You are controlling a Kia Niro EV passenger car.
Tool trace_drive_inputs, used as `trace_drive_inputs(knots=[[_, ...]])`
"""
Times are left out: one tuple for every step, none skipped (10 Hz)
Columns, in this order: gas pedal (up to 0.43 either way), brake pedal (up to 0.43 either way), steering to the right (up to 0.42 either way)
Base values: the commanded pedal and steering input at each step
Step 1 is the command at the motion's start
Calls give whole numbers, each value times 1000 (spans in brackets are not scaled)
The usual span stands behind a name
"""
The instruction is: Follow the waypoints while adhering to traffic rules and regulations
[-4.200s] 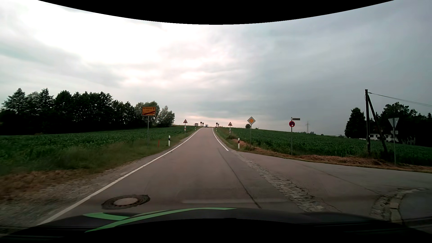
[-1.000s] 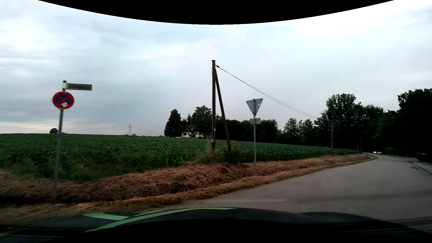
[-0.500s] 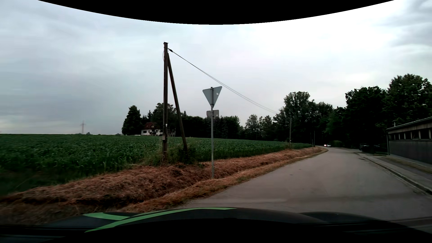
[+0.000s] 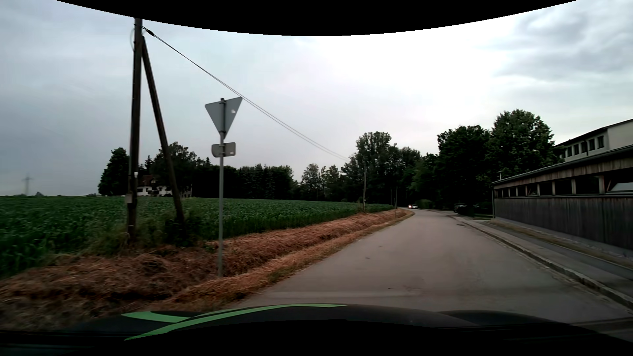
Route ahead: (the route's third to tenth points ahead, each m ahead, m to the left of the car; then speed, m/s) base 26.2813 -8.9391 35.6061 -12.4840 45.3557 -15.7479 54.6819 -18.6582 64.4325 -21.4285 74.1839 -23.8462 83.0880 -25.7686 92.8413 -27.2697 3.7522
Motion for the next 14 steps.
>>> trace_drive_inputs(knots=[[130, 0, 396], [130, 0, 372], [130, 0, 348], [130, 0, 316], [130, 0, 299], [130, 0, 284], [130, 0, 266], [130, 0, 249], [130, 0, 228], [130, 0, 204], [138, 0, 186], [138, 0, 164], [138, 0, 147], [138, 0, 122]])
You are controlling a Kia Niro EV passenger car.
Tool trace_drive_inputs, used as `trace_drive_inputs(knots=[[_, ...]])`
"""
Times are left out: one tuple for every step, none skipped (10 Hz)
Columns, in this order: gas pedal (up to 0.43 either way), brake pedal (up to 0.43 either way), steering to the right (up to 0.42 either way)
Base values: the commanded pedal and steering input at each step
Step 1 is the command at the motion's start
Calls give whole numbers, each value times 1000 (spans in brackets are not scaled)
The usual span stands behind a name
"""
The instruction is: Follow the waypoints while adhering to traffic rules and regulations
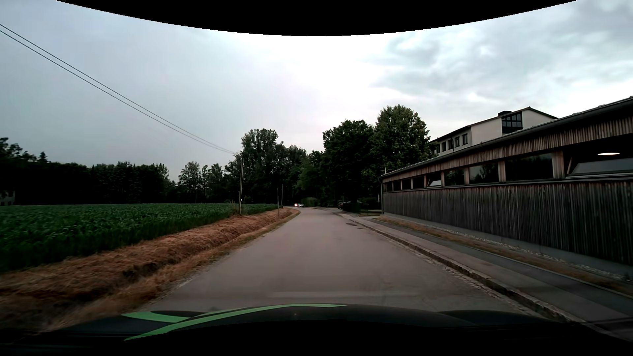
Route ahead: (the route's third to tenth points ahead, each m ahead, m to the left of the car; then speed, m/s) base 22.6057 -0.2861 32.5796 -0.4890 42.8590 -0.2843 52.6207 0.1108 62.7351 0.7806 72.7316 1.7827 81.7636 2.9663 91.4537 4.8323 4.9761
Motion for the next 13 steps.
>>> trace_drive_inputs(knots=[[138, 0, 105], [138, 0, 85], [138, 0, 65], [138, 0, 53], [138, 0, 41], [138, 0, 30], [150, 0, 22], [150, 0, 14], [150, 0, 10], [150, 0, 6], [150, 0, 2], [150, 0, -4], [150, 0, -10]])
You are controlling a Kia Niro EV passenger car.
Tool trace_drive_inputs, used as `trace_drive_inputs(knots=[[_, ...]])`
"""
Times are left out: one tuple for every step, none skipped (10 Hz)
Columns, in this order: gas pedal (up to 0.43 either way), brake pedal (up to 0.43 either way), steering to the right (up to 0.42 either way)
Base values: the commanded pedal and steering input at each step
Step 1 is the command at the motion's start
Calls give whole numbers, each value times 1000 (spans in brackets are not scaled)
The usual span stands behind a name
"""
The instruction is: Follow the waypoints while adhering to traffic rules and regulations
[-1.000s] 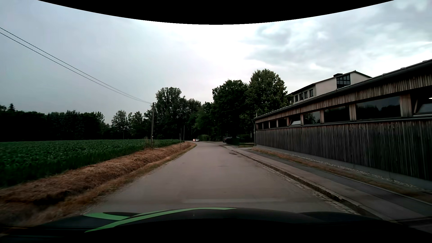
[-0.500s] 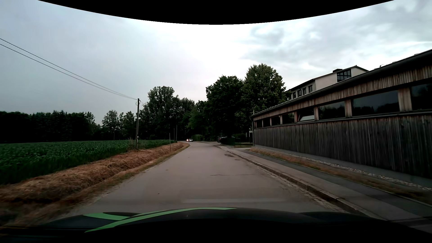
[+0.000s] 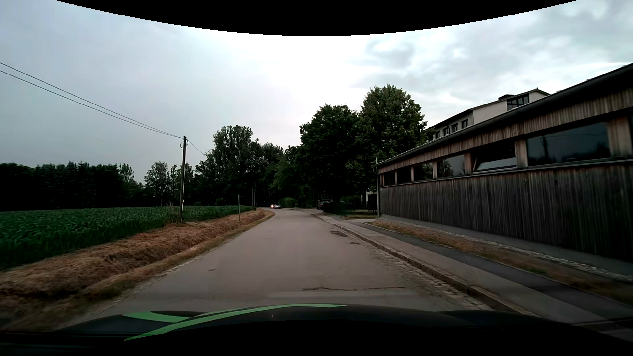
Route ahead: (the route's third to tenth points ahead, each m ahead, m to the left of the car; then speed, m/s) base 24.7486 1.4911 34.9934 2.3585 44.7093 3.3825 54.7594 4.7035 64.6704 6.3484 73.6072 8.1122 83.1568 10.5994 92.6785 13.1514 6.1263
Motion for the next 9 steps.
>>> trace_drive_inputs(knots=[[150, 0, -11], [150, 0, -12], [150, 0, -16], [150, 0, -18], [150, 0, -18], [150, 0, -18], [150, 0, -18], [150, 0, -18], [150, 0, -18]])
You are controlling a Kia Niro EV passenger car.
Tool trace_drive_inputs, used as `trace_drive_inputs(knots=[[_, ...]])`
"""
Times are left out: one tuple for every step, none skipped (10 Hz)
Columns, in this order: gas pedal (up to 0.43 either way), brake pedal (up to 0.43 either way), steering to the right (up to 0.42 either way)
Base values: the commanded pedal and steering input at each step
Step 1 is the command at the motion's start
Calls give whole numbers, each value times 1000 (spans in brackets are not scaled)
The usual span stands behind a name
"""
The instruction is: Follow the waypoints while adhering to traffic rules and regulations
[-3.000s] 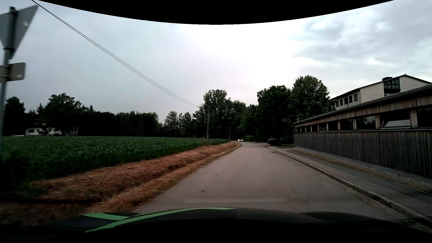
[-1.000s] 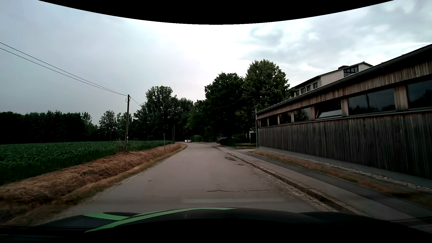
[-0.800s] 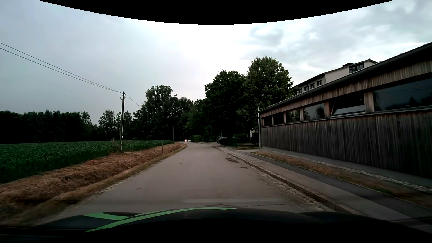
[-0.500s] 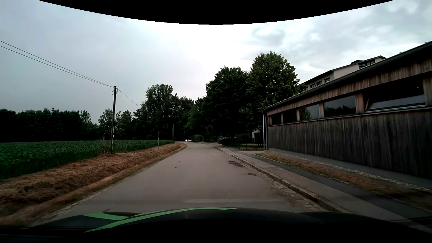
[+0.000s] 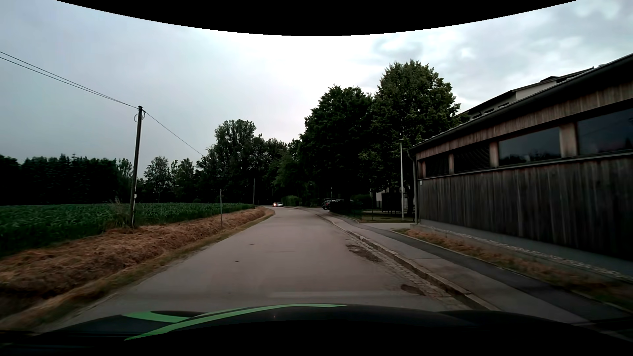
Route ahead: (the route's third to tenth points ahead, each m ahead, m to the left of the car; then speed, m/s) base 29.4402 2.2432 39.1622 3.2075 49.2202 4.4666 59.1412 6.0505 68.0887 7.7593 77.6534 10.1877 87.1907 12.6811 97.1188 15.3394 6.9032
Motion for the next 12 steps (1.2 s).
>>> trace_drive_inputs(knots=[[150, 0, -18], [138, 0, -18], [138, 0, -18], [138, 0, -18], [138, 0, -18], [138, 0, -18], [138, 0, -18], [130, 0, -18], [110, 0, -17], [110, 0, -14], [98, 0, -13], [98, 0, -13]])
